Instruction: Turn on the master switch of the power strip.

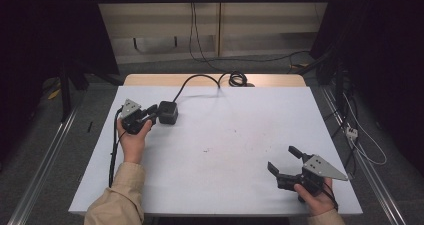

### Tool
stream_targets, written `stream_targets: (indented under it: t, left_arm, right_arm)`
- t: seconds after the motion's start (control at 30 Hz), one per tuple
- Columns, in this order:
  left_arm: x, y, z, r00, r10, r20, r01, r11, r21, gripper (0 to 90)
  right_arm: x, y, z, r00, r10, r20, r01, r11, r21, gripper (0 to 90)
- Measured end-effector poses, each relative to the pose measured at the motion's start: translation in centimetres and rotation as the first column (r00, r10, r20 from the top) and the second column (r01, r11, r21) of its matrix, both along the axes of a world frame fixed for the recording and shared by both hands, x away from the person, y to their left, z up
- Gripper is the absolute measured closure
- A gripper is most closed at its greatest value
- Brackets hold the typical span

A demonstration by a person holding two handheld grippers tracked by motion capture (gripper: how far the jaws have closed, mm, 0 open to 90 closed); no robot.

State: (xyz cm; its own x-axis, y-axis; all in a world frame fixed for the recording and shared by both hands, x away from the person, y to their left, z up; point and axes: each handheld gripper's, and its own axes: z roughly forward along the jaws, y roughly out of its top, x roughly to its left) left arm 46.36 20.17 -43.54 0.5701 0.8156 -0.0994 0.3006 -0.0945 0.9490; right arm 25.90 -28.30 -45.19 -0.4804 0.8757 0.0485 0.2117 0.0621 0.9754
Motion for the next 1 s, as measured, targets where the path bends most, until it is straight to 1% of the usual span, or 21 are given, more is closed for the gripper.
stream_targets:
  t: [0.13, 0.2, 0.23, 0.33, 0.37, 0.4, 0.43, 0.47, 0.5, 0.67, 0.77, 0.9, 0.93, 1.0]
  left_arm:
    - [0.0, 0.0, 0.1, 0.9999, 0.003, -0.011, -0.003, 1.0000, 0.004, 75.9]
    - [0.1, -0.1, 0.2, 0.9998, -0.003, -0.022, 0.004, 0.9999, 0.015, 77.0]
    - [0.2, -0.2, 0.4, 0.9998, -0.010, -0.020, 0.011, 0.9996, 0.028, 78.1]
    - [0.3, -0.4, 0.8, 0.9996, -0.012, -0.028, 0.012, 0.9995, 0.028, 79.8]
    - [0.4, -0.5, 0.9, 0.9993, -0.015, -0.034, 0.016, 0.9996, 0.022, 80.4]
    - [0.5, -0.6, 1.0, 0.9992, -0.017, -0.036, 0.017, 0.9998, 0.007, 81.6]
    - [0.5, -0.6, 1.0, 0.9991, -0.018, -0.038, 0.019, 0.9998, 0.006, 81.8]
    - [0.6, -0.8, 1.1, 0.9990, -0.018, -0.041, 0.019, 0.9998, 0.010, 81.8]
    - [0.7, -0.8, 1.1, 0.9988, -0.022, -0.043, 0.023, 0.9994, 0.025, 81.8]
    - [1.0, -1.1, 1.3, 0.9982, -0.020, -0.056, 0.021, 0.9996, 0.020, 85.4]
    - [1.2, -1.2, 1.5, 0.9982, -0.021, -0.056, 0.023, 0.9990, 0.038, 86.8]
    - [1.5, -1.3, 1.5, 0.9979, -0.015, -0.064, 0.017, 0.9992, 0.036, 88.8]
    - [1.5, -1.3, 1.5, 0.9978, -0.012, -0.066, 0.015, 0.9988, 0.046, 90.0]
    - [1.7, -1.3, 1.4, 0.9976, -0.005, -0.069, 0.008, 0.9992, 0.039, 90.0]
  right_arm:
    - [0.0, 0.0, 0.0, 1.0000, 0.001, 0.000, -0.001, 1.000, 0.000, 6.5]
    - [0.0, 0.0, 0.0, 1.0000, 0.001, 0.000, -0.001, 1.000, 0.000, 6.5]
    - [0.0, 0.0, 0.0, 1.0000, 0.001, 0.001, -0.001, 1.000, 0.000, 6.5]
    - [0.0, 0.0, 0.0, 1.0000, 0.001, 0.002, -0.001, 1.000, 0.000, 6.5]
    - [0.0, 0.0, 0.0, 1.0000, 0.000, 0.001, 0.000, 1.000, 0.001, 6.5]
    - [0.0, 0.0, 0.0, 1.0000, -0.001, 0.001, 0.001, 1.000, 0.001, 6.5]
    - [0.0, 0.0, 0.0, 1.0000, 0.000, 0.001, 0.000, 1.000, 0.001, 6.5]
    - [0.0, 0.0, 0.0, 1.0000, 0.000, 0.001, 0.000, 1.000, 0.001, 6.5]
    - [0.0, 0.0, 0.0, 1.0000, 0.000, 0.001, 0.000, 1.000, 0.001, 6.5]
    - [0.0, -0.1, 0.0, 1.0000, 0.001, 0.002, -0.001, 1.000, -0.001, 6.5]
    - [0.0, -0.1, 0.0, 1.0000, 0.001, 0.001, -0.001, 1.000, 0.000, 6.5]
    - [0.0, 0.0, 0.0, 1.0000, 0.002, 0.002, -0.002, 1.000, -0.001, 6.5]
    - [0.0, -0.1, 0.0, 1.0000, 0.002, 0.002, -0.002, 1.000, 0.000, 6.5]
    - [0.0, -0.1, 0.0, 1.0000, 0.002, 0.002, -0.002, 1.000, 0.000, 6.5]
